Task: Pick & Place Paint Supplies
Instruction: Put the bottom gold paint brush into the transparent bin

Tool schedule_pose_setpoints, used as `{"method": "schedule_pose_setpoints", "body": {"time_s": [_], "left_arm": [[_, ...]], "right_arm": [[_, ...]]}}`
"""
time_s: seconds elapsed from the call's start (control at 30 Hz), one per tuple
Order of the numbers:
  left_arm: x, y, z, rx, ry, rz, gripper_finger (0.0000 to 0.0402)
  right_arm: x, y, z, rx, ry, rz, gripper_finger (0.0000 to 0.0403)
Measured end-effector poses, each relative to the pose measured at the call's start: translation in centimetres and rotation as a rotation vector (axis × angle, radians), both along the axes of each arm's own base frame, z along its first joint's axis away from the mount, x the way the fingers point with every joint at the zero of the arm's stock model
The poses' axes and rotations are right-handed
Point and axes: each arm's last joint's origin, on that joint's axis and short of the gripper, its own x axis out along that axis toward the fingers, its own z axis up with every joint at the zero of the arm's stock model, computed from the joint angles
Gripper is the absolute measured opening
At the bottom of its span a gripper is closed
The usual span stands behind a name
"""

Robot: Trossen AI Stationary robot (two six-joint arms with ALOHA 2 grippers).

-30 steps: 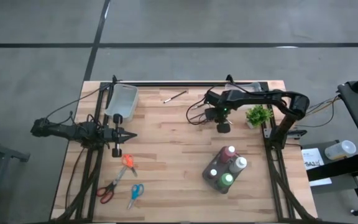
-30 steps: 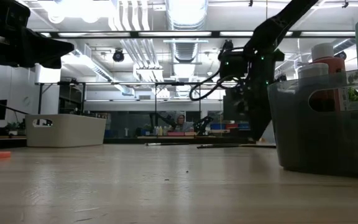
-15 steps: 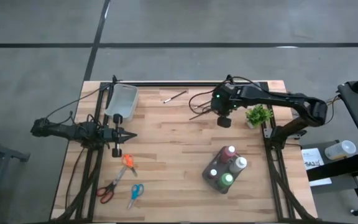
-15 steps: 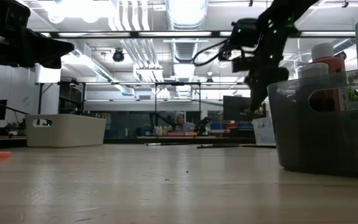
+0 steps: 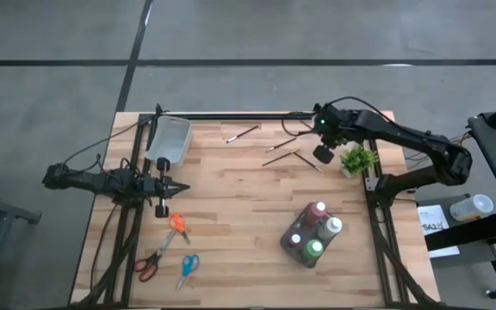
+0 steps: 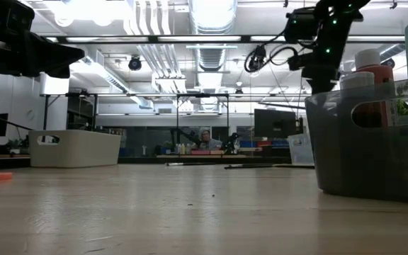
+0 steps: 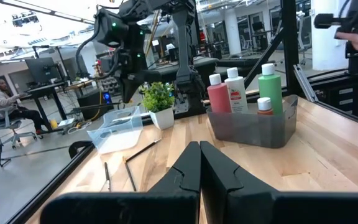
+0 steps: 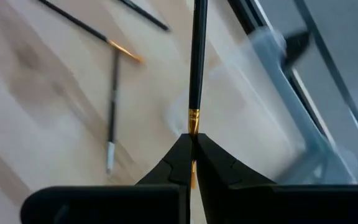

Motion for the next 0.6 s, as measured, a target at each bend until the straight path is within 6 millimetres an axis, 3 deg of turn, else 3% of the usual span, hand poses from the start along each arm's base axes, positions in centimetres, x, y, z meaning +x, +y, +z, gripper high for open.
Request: {"method": "schedule_pose_setpoints", "body": {"time_s": [0.4,0.6], "left_arm": [[0.0,0.0,0.0,0.0,0.0,0.0,0.0],[0.0,0.0,0.0,0.0,0.0,0.0,0.0]], "right_arm": [[-2.6,-2.8,-0.4,-0.003,0.129,-0.066,0.0009],[-3.3,-3.1,-0.4,-0.056,0.213,-0.096,0.0009]]}}
